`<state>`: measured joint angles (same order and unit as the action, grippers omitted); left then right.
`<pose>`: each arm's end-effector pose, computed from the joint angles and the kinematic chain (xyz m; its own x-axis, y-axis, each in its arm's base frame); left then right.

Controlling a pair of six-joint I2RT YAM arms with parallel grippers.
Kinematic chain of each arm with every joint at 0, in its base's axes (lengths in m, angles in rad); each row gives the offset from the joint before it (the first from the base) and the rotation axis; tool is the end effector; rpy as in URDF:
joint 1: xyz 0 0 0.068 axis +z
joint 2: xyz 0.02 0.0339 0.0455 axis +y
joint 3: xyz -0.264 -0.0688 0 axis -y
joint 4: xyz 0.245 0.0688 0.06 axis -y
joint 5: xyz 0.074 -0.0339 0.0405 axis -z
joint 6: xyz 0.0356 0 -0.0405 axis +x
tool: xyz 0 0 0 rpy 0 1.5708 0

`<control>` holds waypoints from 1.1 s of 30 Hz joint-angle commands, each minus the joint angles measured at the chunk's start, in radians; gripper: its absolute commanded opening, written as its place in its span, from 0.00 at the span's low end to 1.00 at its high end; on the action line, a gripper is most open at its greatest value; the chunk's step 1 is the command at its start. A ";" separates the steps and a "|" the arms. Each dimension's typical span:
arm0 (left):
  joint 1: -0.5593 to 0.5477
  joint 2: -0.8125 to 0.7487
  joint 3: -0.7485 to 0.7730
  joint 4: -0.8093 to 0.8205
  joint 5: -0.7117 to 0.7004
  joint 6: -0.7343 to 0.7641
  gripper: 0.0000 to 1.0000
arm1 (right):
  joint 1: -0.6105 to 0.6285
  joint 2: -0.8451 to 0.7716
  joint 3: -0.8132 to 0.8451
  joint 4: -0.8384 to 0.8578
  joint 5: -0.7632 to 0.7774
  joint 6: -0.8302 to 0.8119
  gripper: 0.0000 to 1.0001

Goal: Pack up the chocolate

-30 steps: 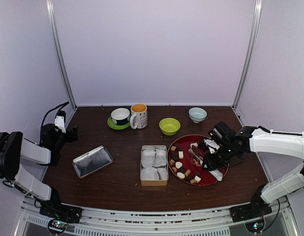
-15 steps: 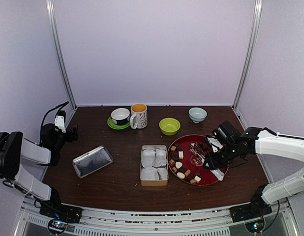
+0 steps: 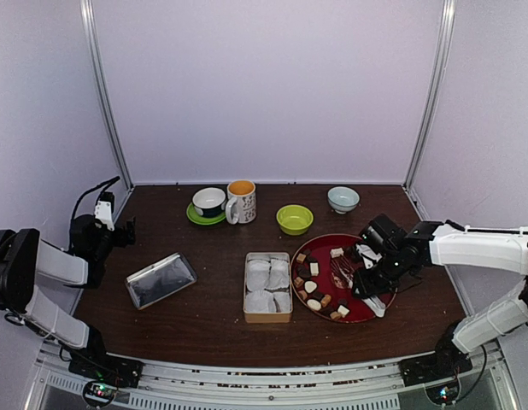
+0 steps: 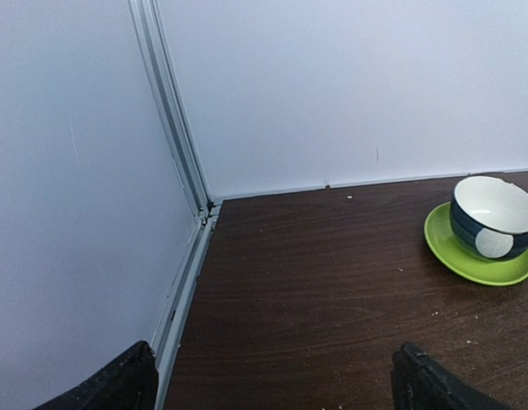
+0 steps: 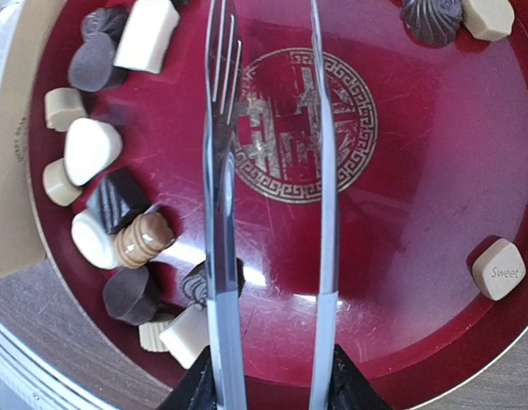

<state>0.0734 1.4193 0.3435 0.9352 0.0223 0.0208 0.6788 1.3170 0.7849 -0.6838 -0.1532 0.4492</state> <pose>0.2572 0.0181 0.1720 -0.1408 0.0105 -0.9900 -0.0484 0.9987 0.0175 0.1781 0.1507 0.1941 -0.9448 -0.2108 -0.2509 -0.2792 0.9186 0.2798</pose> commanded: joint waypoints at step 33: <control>0.009 0.004 -0.006 0.062 0.011 0.011 0.98 | -0.085 0.222 0.158 0.088 0.084 -0.029 0.47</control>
<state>0.0734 1.4193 0.3431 0.9352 0.0231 0.0212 0.6006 1.5200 0.8989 -0.6102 -0.0704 0.4484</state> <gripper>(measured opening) 0.977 0.467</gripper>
